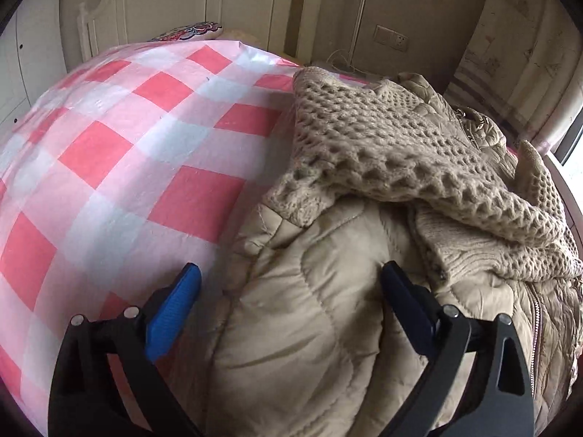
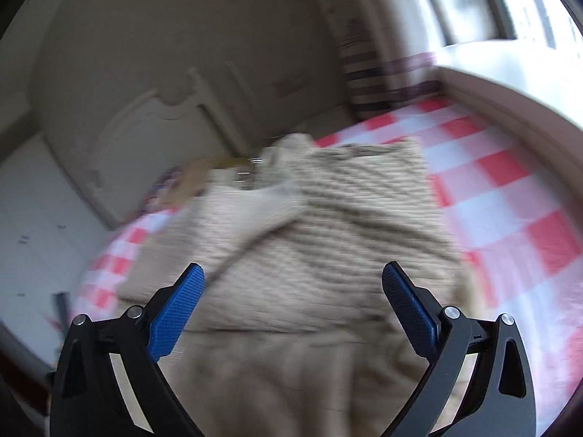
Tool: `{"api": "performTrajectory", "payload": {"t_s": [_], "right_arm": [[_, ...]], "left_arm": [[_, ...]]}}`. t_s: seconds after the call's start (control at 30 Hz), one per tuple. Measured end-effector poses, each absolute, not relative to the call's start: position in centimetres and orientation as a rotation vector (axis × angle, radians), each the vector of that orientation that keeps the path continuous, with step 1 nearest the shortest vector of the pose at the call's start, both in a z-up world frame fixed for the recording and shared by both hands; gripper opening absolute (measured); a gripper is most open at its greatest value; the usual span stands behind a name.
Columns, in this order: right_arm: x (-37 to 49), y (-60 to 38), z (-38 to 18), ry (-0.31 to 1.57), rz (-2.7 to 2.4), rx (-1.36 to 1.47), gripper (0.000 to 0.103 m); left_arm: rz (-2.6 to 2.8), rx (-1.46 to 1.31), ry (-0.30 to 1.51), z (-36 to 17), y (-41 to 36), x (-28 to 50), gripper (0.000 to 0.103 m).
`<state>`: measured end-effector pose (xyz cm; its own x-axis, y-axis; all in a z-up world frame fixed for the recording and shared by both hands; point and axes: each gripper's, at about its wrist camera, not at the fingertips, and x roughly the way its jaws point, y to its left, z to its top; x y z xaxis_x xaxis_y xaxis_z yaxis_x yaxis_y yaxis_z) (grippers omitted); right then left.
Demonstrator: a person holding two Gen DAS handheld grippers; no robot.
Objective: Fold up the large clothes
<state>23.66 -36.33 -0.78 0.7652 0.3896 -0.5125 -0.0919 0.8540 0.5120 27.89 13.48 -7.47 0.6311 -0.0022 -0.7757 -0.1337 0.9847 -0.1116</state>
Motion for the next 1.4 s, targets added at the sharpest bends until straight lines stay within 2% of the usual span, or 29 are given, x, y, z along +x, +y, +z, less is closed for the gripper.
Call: {"api": "performTrajectory", "payload": {"t_s": [0.2, 0.27, 0.3, 0.37, 0.4, 0.43, 0.5, 0.63, 0.73, 0.8, 0.9, 0.97, 1.03, 1.13, 1.2, 1.4], "right_arm": [[30.7, -31.9, -1.9, 0.796, 0.356, 0.596, 0.095], [33.0, -31.0, -3.8, 0.873, 0.333, 0.668, 0.090], [33.7, -30.8, -4.4, 0.887, 0.302, 0.682, 0.080], [34.0, -30.5, -4.6, 0.837, 0.279, 0.700, 0.053], [33.7, -30.5, -4.5, 0.809, 0.293, 0.723, 0.032], [33.1, -30.4, -4.0, 0.773, 0.302, 0.733, 0.022], [31.3, -29.6, -1.6, 0.681, 0.333, 0.644, 0.018], [25.4, -28.1, 4.6, 0.438, 0.361, 0.360, 0.017], [21.6, -29.3, 6.0, 0.315, 0.278, 0.227, 0.017], [21.3, -30.8, 4.4, 0.370, 0.208, 0.186, 0.017], [22.3, -33.4, 0.3, 0.542, 0.088, 0.233, 0.008], [22.5, -36.2, -2.8, 0.669, 0.062, 0.373, 0.008], [22.3, -38.6, -4.4, 0.705, 0.075, 0.535, 0.009], [21.1, -40.1, -3.7, 0.664, 0.062, 0.599, 0.011], [20.2, -39.1, -2.0, 0.634, 0.030, 0.522, 0.017], [19.5, -34.4, 3.1, 0.526, 0.070, 0.257, 0.017]], "left_arm": [[0.090, -0.152, 0.873, -7.0, 13.3, 27.4, 0.098], [0.091, -0.154, 0.874, -7.0, 13.4, 27.3, 0.098], [0.092, -0.154, 0.875, -7.0, 13.4, 27.4, 0.098], [0.093, -0.151, 0.875, -7.0, 13.4, 27.4, 0.098], [0.093, -0.152, 0.874, -7.0, 13.4, 27.5, 0.098], [0.092, -0.153, 0.874, -7.0, 13.5, 27.5, 0.098], [0.089, -0.158, 0.868, -7.0, 13.6, 27.4, 0.098], [0.090, -0.181, 0.838, -6.6, 13.9, 27.0, 0.098], [0.092, -0.206, 0.792, -6.0, 14.3, 26.3, 0.098], [0.096, -0.216, 0.779, -5.9, 14.5, 26.1, 0.098], [0.093, -0.222, 0.805, -6.2, 14.6, 26.5, 0.098], [0.093, -0.222, 0.808, -6.2, 14.7, 26.6, 0.098], [0.092, -0.224, 0.806, -6.2, 14.7, 26.5, 0.098], [0.094, -0.226, 0.814, -6.4, 14.8, 26.6, 0.098], [0.093, -0.226, 0.817, -6.4, 14.8, 26.7, 0.098], [0.090, -0.231, 0.823, -6.5, 14.9, 26.8, 0.098]]}}
